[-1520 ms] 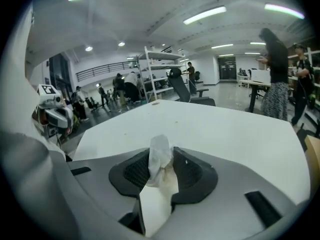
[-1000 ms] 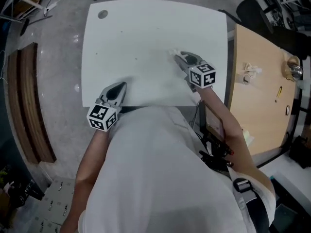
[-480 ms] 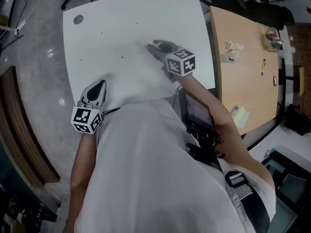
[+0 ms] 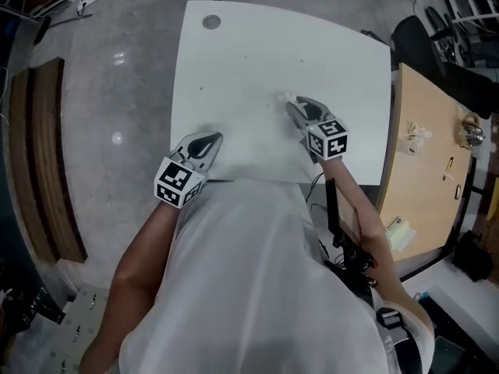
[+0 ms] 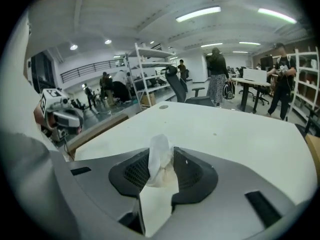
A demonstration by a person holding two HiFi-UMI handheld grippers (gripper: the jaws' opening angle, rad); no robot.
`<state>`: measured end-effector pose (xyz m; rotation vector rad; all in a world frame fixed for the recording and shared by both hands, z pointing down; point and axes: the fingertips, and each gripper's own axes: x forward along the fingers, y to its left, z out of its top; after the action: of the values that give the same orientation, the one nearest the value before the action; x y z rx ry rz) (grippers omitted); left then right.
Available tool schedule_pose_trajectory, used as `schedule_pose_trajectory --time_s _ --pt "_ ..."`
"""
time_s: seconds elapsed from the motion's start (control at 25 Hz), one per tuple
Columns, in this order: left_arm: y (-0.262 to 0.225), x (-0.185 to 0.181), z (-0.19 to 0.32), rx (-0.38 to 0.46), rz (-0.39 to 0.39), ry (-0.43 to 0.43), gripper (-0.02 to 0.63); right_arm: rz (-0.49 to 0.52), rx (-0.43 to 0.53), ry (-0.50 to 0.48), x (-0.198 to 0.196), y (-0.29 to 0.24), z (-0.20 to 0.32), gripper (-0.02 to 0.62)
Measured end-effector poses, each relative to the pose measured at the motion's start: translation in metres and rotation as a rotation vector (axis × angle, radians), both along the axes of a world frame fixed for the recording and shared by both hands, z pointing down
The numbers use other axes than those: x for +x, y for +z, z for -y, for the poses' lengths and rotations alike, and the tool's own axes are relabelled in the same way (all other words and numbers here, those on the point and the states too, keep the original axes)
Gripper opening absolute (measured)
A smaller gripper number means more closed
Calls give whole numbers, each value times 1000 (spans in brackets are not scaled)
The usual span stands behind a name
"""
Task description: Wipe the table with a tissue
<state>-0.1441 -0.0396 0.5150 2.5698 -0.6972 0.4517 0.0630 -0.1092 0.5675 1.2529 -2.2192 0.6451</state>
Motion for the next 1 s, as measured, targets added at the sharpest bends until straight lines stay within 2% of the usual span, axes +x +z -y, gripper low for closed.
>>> schedule_pose_trajectory --time_s 0.16,0.32,0.48,0.64,0.76,1.0 --pt "4 -19 6 -2 4 -9 3 -141 -12 -81 -17 28 3 114" --pt "7 -40 7 -9 16 -34 3 -283 -13 -143 -15 45 12 114" --pt "14 -56 3 -28 27 -65 3 -366 -22 -167 -16 57 12 114" --pt "15 -57 -1 -32 23 -69 3 -438 30 -170 -17 60 10 112" --pt "14 -54 -4 -27 20 -57 3 -459 46 -186 -23 58 9 112" --pt "14 -60 -7 -15 24 -45 3 -422 49 -236 -55 58 -6 112"
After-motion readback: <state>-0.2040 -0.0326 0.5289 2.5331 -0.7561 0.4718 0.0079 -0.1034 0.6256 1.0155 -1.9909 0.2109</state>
